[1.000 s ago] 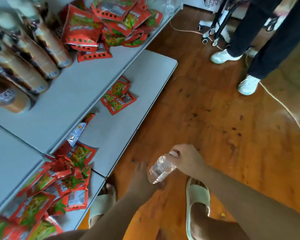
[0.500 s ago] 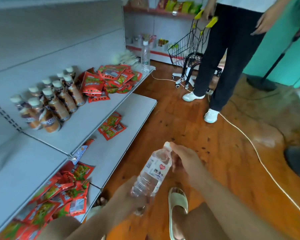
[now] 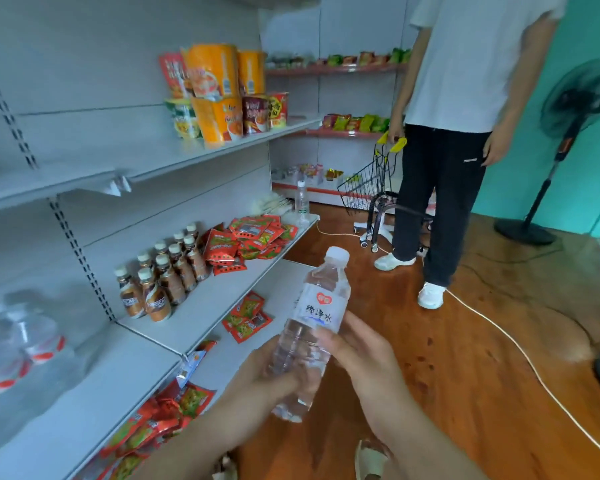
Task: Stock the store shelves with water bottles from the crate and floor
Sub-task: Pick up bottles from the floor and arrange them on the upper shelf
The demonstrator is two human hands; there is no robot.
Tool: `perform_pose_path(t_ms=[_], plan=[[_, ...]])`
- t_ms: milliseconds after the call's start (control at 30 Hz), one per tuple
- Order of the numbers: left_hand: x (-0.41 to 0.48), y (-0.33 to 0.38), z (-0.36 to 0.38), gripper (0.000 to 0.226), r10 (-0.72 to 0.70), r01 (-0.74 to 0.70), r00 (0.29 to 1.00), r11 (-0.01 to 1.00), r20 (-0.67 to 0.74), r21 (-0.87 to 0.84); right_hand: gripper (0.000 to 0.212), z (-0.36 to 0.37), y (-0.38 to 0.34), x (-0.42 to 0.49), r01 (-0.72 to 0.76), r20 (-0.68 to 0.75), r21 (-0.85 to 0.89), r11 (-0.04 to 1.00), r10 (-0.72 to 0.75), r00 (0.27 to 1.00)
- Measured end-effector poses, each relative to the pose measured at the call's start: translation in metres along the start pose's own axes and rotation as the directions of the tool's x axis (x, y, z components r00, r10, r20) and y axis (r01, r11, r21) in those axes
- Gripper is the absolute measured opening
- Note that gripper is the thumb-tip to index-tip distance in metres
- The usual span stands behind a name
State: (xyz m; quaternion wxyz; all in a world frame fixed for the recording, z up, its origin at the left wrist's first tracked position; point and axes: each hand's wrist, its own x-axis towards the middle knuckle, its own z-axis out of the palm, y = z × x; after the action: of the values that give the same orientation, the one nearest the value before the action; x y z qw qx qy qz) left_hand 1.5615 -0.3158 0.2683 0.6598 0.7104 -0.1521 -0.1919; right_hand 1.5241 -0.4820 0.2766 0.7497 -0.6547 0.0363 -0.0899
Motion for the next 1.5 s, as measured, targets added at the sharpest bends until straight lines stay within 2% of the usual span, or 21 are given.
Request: perform_pose_path(t_ms=[233,367,500,700,900,1067,1200,1500], plan=[[-0.026,0.087,0.002,0.029,0.236,-0.236,0.972,0.971,0.008,0.049,0.053,0.015,-0.087,-0.009,0.215,0.025,-0.002,0.977,-0.215,0.976],[-0.048,0.12,0.004,0.025,0.325,-0.324,0.946,0.942,0.008,0.084,0.05,0.023,-0.126,-0.024,0.295,0.048,0.01,0.955,-0.296,0.954],[-0.067,0.141,-0.001,0.054,0.37,-0.37,0.929,0.924,0.012,0.097,0.049,0.031,-0.147,-0.041,0.351,0.092,0.03,0.936,-0.352,0.931],[-0.078,0.159,-0.017,0.059,0.386,-0.38,0.922,0.908,-0.004,0.177,0.03,0.042,-0.164,-0.041,0.406,0.158,0.008,0.914,-0.402,0.902],[-0.08,0.165,-0.043,0.031,0.384,-0.368,0.923,0.896,-0.016,0.249,0.028,0.062,-0.166,-0.019,0.446,0.265,0.018,0.895,-0.435,0.861],[-0.092,0.166,-0.069,0.043,0.378,-0.335,0.924,0.874,-0.057,0.352,0.031,0.085,-0.166,-0.002,0.504,0.348,-0.004,0.864,-0.471,0.81],[-0.108,0.168,-0.094,0.06,0.375,-0.297,0.914,0.88,-0.158,0.37,0.031,0.109,-0.171,0.005,0.495,0.415,0.067,0.867,-0.475,0.776],[-0.118,0.199,-0.14,0.049,0.394,-0.249,0.889,0.844,-0.234,0.476,0.035,0.155,-0.188,0.037,0.441,0.488,0.118,0.89,-0.438,0.755]])
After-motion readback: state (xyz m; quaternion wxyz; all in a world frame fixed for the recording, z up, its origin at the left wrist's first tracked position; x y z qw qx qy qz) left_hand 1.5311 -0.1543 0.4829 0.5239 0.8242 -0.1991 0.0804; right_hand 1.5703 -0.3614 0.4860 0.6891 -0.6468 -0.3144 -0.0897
